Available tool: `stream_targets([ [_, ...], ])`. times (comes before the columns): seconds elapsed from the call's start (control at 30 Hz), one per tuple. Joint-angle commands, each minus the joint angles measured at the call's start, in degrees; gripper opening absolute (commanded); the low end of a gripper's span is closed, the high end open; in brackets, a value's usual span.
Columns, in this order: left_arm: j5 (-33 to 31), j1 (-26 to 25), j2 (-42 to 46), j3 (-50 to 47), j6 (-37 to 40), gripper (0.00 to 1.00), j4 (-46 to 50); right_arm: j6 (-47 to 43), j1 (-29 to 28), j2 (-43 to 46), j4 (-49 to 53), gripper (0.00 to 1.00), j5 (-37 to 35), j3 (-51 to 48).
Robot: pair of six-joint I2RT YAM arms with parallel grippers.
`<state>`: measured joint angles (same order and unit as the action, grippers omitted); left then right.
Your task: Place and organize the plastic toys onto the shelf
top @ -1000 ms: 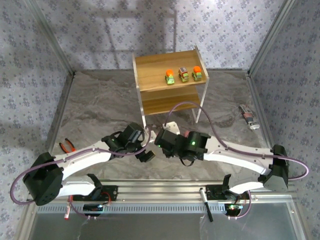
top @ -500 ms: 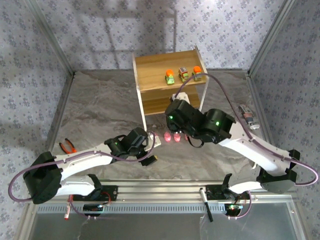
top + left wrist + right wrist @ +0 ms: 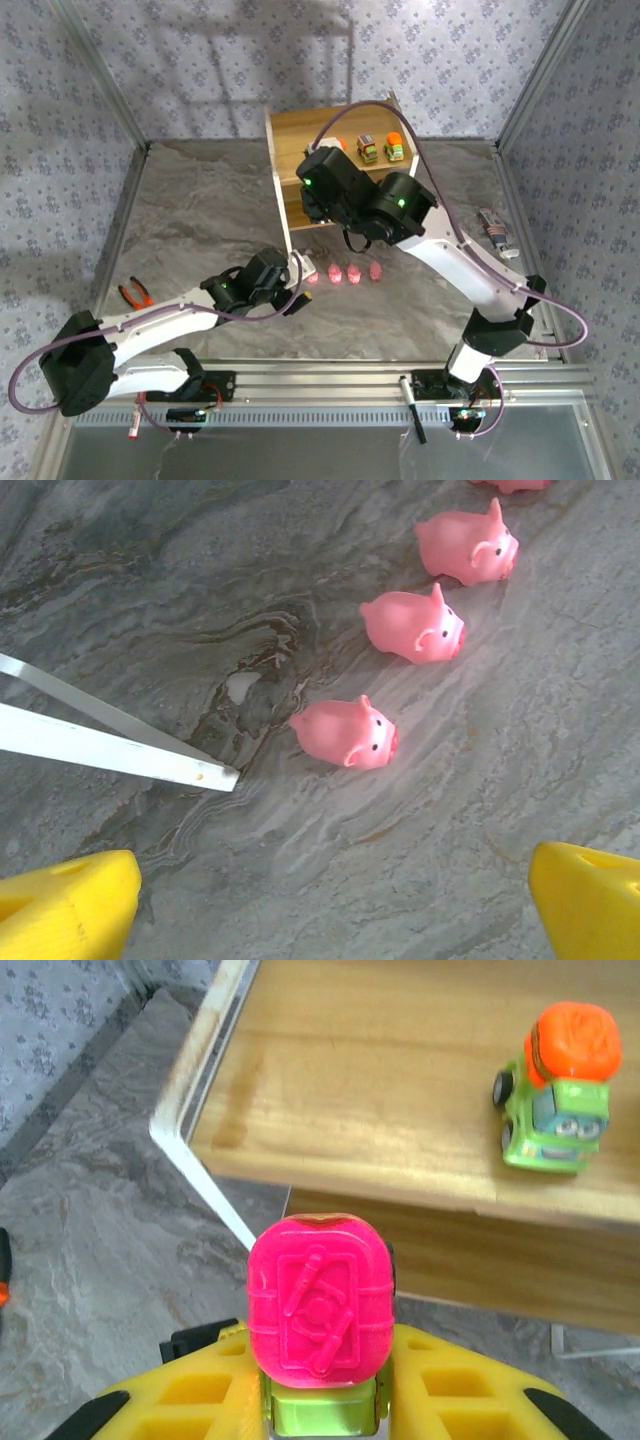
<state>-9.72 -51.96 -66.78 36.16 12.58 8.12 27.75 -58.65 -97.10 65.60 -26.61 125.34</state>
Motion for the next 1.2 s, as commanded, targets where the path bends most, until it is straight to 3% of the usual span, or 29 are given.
stream_targets([
  [0.0,0.7,0.8,1.2,-0.4,-0.8,1.00,-0.8,-2.6,1.8,-3.0,2.6,0.30,-0.4,5.4],
  [0.4,1.7,0.8,1.7,-1.0,-0.9,1.00,-0.9,-2.8,8.4,-8.7,-0.2,0.31,4.6,10.1],
  [1.17,2.3,0.8,2.3,-1.3,-0.8,1.00,-0.5,-3.7,10.9,-16.0,1.8,0.31,7.5,18.2],
])
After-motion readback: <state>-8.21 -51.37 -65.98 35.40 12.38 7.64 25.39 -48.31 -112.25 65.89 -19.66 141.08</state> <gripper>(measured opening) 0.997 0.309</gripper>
